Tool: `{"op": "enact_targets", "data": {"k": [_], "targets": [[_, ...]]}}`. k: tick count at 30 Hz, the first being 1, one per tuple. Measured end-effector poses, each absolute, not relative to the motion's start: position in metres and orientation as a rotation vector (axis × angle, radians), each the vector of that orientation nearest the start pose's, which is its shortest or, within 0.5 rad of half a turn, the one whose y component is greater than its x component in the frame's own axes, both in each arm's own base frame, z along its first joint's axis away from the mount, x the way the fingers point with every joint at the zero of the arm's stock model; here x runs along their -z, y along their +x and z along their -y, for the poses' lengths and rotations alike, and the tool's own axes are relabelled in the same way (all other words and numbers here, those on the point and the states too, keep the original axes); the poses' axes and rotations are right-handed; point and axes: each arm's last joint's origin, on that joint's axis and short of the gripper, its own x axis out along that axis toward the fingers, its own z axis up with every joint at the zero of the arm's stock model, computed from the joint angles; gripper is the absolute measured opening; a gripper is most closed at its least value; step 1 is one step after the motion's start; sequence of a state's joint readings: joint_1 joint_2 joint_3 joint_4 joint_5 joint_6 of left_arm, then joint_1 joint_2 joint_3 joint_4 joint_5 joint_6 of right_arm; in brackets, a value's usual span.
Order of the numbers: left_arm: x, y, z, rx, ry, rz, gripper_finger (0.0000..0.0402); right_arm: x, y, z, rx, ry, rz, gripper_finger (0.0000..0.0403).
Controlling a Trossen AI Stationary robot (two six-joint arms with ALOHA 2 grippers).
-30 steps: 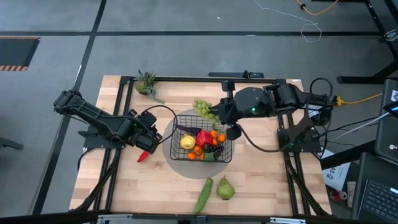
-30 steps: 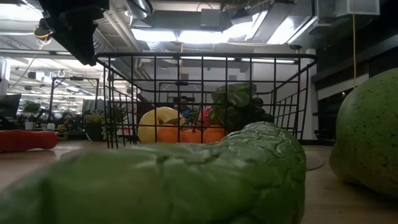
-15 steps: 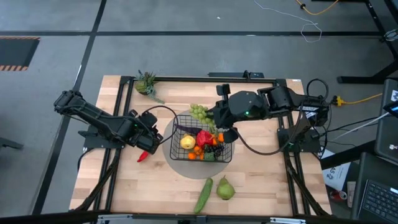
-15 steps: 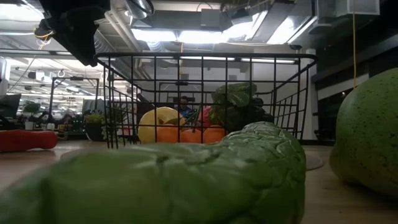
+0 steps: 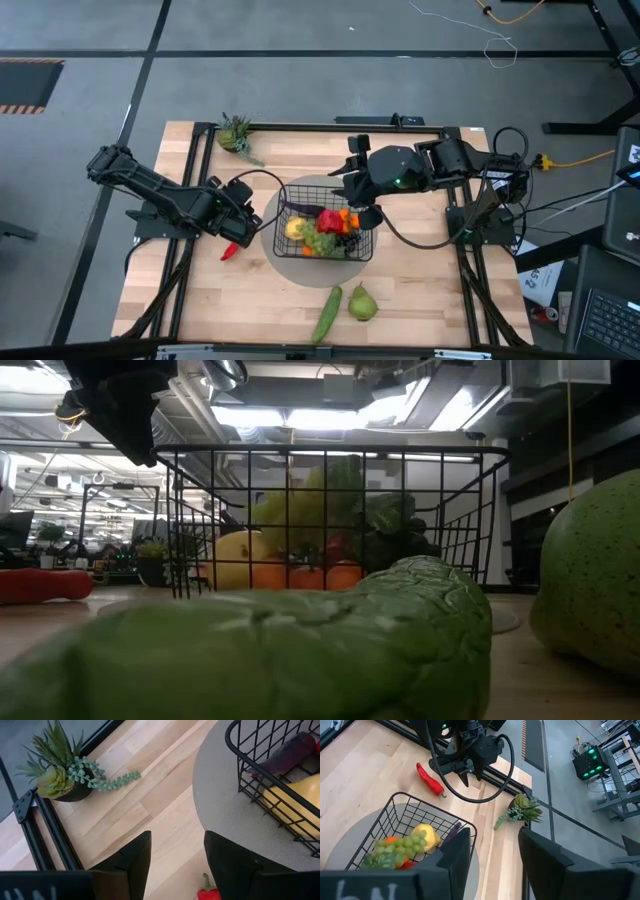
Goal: Build produce basket
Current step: Put the red chili pepper into the black wire basket
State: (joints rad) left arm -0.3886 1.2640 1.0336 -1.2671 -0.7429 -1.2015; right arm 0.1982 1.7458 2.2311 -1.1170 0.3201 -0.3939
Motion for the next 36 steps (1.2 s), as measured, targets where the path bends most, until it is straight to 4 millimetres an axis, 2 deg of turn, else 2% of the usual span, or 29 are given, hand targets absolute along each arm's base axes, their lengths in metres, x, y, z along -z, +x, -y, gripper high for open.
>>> {"op": "enact_targets", "data": {"k": [5, 10, 14, 18, 20, 27, 33, 36], "targets": [[-0.269, 0.192, 0.057, -0.924, -0.229, -0.86, 0.0179, -0.473, 0.326, -0.056, 0.007, -0.503, -0.646, 0.0169], [-0.269, 0.192, 0.057, -0.925, -0.229, -0.86, 0.0179, -0.466, 0.32, -0.055, 0.079, -0.29, -0.734, 0.0169], [-0.269, 0.192, 0.058, -0.921, -0.238, -0.859, 0.0179, -0.455, 0.308, -0.053, 0.139, -0.179, -0.882, 0.0168], [-0.266, 0.192, 0.061, -0.868, -0.348, -0.95, 0.0179, -0.446, 0.294, -0.053, 0.218, -0.07, -1.035, 0.0168], [-0.265, 0.191, 0.067, -0.819, -0.404, -1.015, 0.0179, -0.442, 0.295, -0.057, 0.216, -0.026, -1.038, 0.0169], [-0.263, 0.182, 0.092, -0.697, -0.528, -1.137, 0.0179, -0.418, 0.296, -0.073, 0.119, -0.129, -1.147, 0.0168], [-0.263, 0.176, 0.111, -0.68, -0.639, -1.116, 0.0179, -0.384, 0.301, -0.077, 0.141, -0.157, -1.267, 0.0168], [-0.256, 0.178, 0.118, -0.703, -0.679, -1.154, 0.0179, -0.367, 0.302, -0.078, 0.179, -0.138, -1.327, 0.0168]]}}
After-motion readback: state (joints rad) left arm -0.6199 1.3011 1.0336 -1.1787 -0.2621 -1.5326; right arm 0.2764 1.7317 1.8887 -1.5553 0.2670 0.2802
